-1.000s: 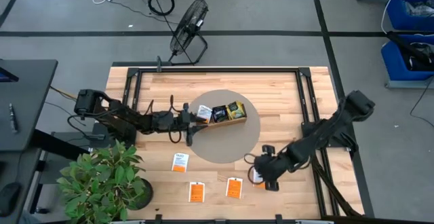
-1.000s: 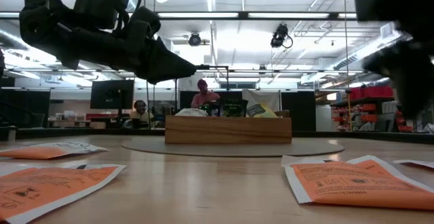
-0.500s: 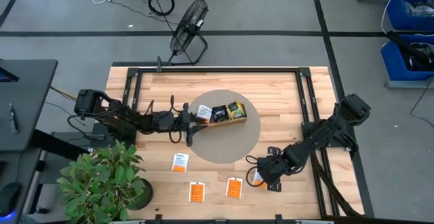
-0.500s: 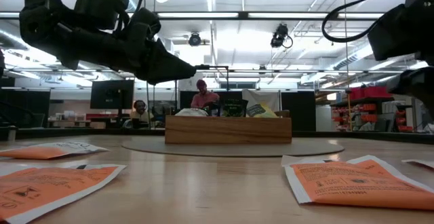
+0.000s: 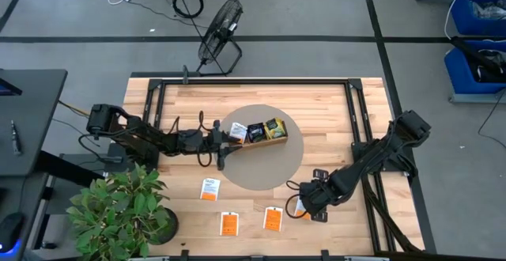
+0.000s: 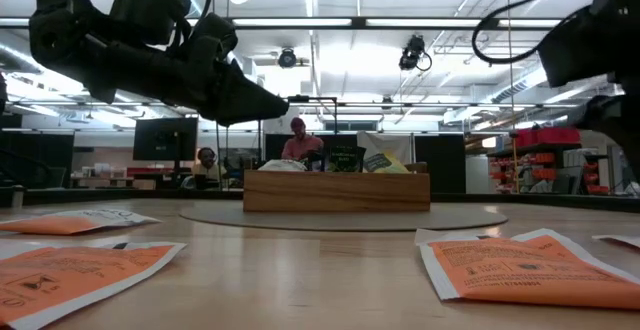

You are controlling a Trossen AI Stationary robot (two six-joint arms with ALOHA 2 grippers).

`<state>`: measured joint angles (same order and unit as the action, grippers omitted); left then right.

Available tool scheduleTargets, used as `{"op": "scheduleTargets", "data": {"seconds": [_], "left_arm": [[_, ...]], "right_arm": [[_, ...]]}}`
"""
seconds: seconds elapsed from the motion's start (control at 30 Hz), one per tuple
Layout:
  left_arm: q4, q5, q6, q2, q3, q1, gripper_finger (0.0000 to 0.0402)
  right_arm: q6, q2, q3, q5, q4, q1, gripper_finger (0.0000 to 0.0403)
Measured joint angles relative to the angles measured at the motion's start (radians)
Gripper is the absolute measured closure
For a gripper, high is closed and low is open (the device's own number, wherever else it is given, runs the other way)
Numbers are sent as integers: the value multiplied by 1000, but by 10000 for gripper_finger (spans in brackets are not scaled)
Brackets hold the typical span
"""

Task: Pick & Place Tea
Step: Put the white tea bag into the left section of the wooden organizer

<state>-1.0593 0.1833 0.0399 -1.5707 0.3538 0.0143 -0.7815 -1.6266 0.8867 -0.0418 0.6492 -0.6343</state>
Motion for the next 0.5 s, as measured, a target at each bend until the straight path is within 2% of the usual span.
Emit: {"op": "scheduleTargets", "data": {"seconds": [0.5], "left_arm": [[10,0,-11,0,0,0,275]], "right_arm": [[10,-100,4,-21,-37,-22,206]]}}
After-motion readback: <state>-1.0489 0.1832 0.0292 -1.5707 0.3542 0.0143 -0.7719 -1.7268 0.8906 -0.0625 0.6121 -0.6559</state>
